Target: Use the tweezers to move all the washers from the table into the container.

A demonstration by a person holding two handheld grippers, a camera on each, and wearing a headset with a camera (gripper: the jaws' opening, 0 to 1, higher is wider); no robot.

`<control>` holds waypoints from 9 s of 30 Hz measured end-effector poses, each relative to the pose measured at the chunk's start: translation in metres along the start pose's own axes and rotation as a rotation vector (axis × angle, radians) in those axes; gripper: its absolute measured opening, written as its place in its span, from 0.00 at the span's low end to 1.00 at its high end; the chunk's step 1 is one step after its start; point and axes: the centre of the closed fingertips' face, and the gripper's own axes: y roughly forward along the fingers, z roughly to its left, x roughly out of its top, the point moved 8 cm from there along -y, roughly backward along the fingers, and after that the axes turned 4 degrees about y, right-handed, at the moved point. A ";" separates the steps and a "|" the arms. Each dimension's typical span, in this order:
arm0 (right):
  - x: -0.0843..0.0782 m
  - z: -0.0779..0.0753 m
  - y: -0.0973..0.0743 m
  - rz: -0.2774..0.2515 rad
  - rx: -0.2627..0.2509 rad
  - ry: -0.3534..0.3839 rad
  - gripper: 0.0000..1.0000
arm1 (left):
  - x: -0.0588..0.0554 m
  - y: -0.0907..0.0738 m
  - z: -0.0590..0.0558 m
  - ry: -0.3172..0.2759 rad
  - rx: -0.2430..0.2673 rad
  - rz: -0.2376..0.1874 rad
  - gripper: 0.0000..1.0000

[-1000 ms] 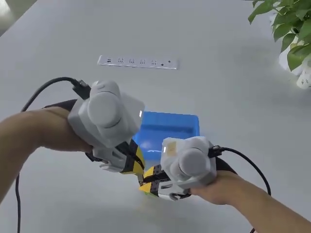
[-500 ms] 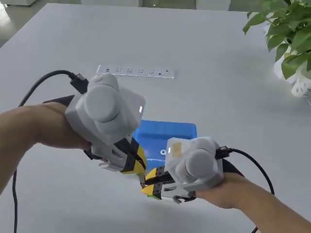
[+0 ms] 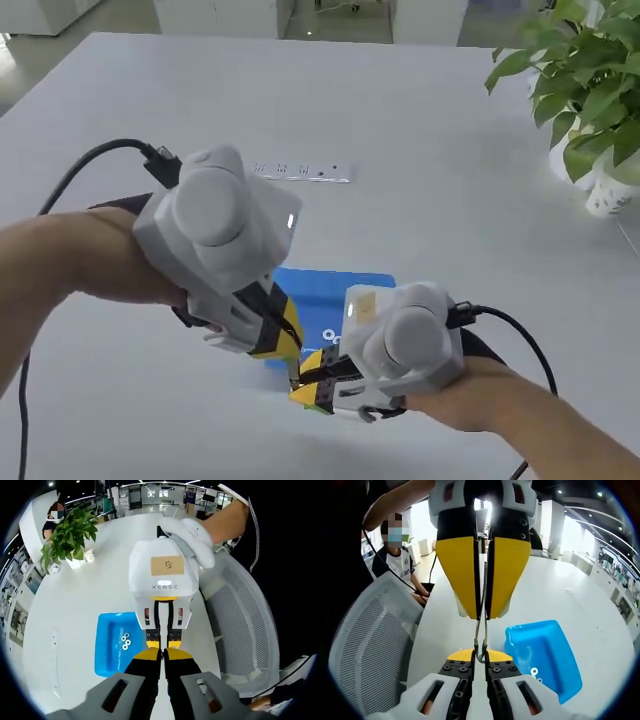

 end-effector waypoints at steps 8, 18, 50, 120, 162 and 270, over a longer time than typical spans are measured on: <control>0.004 -0.012 -0.007 -0.016 -0.022 0.003 0.09 | 0.007 -0.005 0.014 0.015 0.014 -0.003 0.06; 0.007 -0.031 -0.012 -0.017 -0.052 -0.003 0.09 | 0.010 -0.007 0.032 0.032 0.022 -0.006 0.06; -0.015 -0.075 0.009 0.029 -0.056 0.028 0.09 | -0.014 0.021 0.071 -0.011 0.032 0.002 0.06; -0.029 -0.089 0.026 0.111 -0.004 0.026 0.10 | -0.030 0.038 0.081 -0.049 0.036 -0.005 0.06; -0.007 -0.032 -0.030 0.013 -0.093 -0.018 0.08 | 0.002 0.001 0.026 0.002 0.084 -0.035 0.06; -0.080 0.037 0.015 0.234 0.001 -0.144 0.10 | -0.092 0.118 -0.055 -0.025 0.053 0.089 0.14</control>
